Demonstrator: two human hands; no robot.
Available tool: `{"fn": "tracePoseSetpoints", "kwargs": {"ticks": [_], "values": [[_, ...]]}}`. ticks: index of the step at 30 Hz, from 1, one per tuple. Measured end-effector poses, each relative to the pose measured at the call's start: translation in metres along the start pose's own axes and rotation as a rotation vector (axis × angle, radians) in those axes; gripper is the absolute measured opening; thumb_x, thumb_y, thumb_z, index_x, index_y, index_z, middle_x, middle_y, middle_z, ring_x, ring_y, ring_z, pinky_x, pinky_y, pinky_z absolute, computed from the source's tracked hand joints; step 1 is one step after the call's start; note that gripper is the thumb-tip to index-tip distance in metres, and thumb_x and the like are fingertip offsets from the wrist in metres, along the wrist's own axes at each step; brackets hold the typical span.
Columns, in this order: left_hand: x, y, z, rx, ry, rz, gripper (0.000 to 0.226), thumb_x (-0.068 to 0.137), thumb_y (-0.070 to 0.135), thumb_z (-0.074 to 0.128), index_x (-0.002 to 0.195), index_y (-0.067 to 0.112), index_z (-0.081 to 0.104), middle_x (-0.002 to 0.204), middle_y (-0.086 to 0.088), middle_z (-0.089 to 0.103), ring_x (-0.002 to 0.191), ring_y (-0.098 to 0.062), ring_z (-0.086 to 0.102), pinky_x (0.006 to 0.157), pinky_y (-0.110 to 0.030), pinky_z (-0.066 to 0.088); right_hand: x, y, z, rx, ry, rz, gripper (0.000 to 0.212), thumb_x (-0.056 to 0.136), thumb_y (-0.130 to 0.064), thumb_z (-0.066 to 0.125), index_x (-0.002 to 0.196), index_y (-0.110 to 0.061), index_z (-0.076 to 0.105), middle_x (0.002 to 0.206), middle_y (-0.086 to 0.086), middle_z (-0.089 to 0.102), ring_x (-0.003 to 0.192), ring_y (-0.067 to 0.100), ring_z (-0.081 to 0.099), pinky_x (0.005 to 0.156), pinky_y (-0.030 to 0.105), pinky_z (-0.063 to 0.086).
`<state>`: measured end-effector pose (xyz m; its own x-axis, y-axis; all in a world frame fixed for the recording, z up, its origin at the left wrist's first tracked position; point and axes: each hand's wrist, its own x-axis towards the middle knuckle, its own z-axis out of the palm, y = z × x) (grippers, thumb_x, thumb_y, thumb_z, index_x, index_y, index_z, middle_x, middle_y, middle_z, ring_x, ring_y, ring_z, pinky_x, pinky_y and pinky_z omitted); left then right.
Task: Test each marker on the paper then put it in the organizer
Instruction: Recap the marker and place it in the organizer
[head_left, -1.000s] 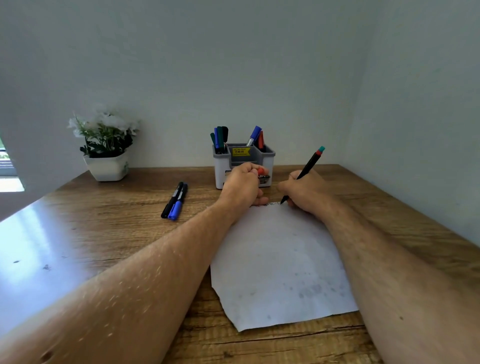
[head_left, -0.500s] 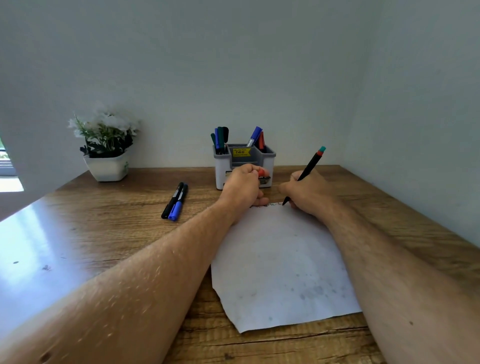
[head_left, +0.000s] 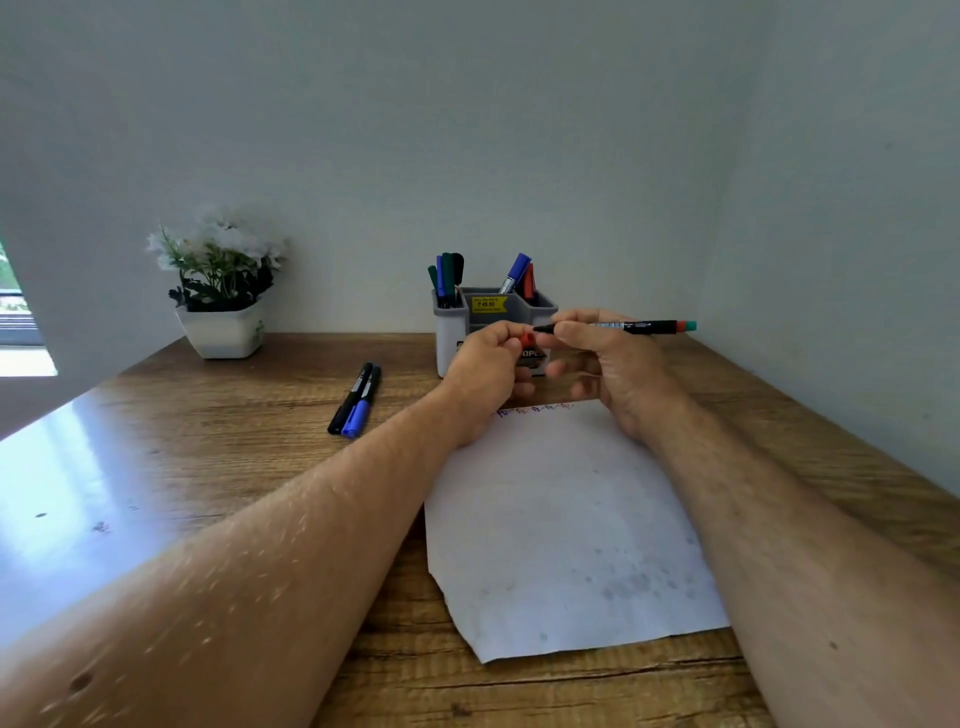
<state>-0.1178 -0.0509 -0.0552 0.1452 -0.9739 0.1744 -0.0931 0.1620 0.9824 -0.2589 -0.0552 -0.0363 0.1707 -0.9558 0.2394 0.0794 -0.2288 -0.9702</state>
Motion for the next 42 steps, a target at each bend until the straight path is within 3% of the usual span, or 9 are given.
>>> {"fn": "tracePoseSetpoints", "kwargs": {"ticks": [11,15,20,24,28,31,36,39,42], "values": [[-0.001,0.000,0.001,0.023,-0.015,0.039,0.035,0.105,0.009,0.036,0.100,0.022,0.067,0.103,-0.007,0.069,0.094,-0.023,0.064,0.090,-0.043,0.058,0.003,0.003,0.000,-0.120,-0.007,-0.009,0.003,0.092,-0.018,0.066,0.094,-0.018,0.067,0.092,0.008,0.076,0.068,0.020,0.070,0.050,0.027,0.052],[-0.002,0.005,-0.002,0.092,-0.018,0.107,0.035,0.103,0.007,0.040,0.102,0.025,0.070,0.096,0.001,0.071,0.091,-0.015,0.065,0.084,-0.032,0.057,0.005,0.003,-0.002,-0.094,0.012,-0.053,0.013,0.089,-0.011,0.069,0.089,-0.018,0.059,0.080,0.011,0.073,0.064,0.024,0.069,0.048,0.028,0.050],[-0.004,0.018,-0.009,-0.217,-0.021,0.057,0.045,0.098,-0.007,0.029,0.106,0.005,0.071,0.103,-0.013,0.074,0.091,-0.021,0.072,0.084,-0.031,0.060,0.002,0.000,0.000,0.005,-0.034,-0.044,0.009,0.091,-0.017,0.065,0.097,-0.014,0.072,0.087,0.012,0.076,0.075,0.023,0.073,0.052,0.028,0.054],[-0.002,0.026,-0.017,-0.479,0.124,0.028,0.028,0.098,-0.008,0.041,0.107,0.006,0.063,0.100,-0.012,0.069,0.081,-0.017,0.070,0.077,-0.028,0.061,0.000,-0.008,0.003,0.212,-0.072,0.015,0.043,0.098,-0.028,0.036,0.107,-0.006,0.072,0.087,0.016,0.074,0.066,0.024,0.068,0.050,0.027,0.054],[0.002,0.026,-0.026,-0.638,0.216,-0.008,0.016,0.096,0.000,0.056,0.110,0.004,0.061,0.100,-0.015,0.070,0.079,-0.018,0.074,0.065,-0.022,0.059,0.002,-0.009,0.005,0.236,0.034,-0.087,0.007,0.094,-0.013,0.059,0.088,-0.013,0.058,0.068,0.009,0.064,0.055,0.023,0.059,0.045,0.029,0.050],[0.004,0.027,-0.034,-0.665,0.261,0.001,0.017,0.094,0.007,0.061,0.111,0.003,0.064,0.101,-0.015,0.072,0.081,-0.018,0.073,0.065,-0.022,0.059,0.002,-0.007,0.002,0.096,0.055,-0.154,0.014,0.083,-0.007,0.075,0.083,-0.010,0.062,0.074,0.015,0.070,0.057,0.024,0.063,0.048,0.030,0.052],[0.004,0.027,-0.040,-0.634,0.281,0.072,0.012,0.092,0.010,0.065,0.103,0.007,0.065,0.093,-0.012,0.073,0.078,-0.019,0.074,0.061,-0.022,0.058,0.003,0.007,0.007,-0.542,0.089,-0.358,0.015,0.082,-0.022,0.078,0.094,-0.023,0.069,0.074,0.000,0.072,0.061,0.014,0.065,0.054,0.024,0.048],[0.003,0.026,-0.041,-0.634,0.272,0.083,0.012,0.092,0.007,0.065,0.104,0.006,0.065,0.095,-0.013,0.073,0.082,-0.021,0.074,0.063,-0.023,0.058,0.005,0.010,0.008,-0.603,0.119,-0.421,0.015,0.084,-0.026,0.076,0.098,-0.022,0.071,0.084,-0.005,0.072,0.074,0.009,0.067,0.063,0.017,0.047],[0.003,0.026,-0.038,-0.633,0.262,0.083,0.011,0.093,0.006,0.064,0.103,0.007,0.065,0.094,-0.011,0.073,0.085,-0.021,0.074,0.068,-0.025,0.060,0.006,0.012,0.008,-0.598,0.108,-0.410,0.011,0.086,-0.026,0.074,0.095,-0.021,0.070,0.083,-0.002,0.072,0.075,0.016,0.070,0.068,0.033,0.058]]}}
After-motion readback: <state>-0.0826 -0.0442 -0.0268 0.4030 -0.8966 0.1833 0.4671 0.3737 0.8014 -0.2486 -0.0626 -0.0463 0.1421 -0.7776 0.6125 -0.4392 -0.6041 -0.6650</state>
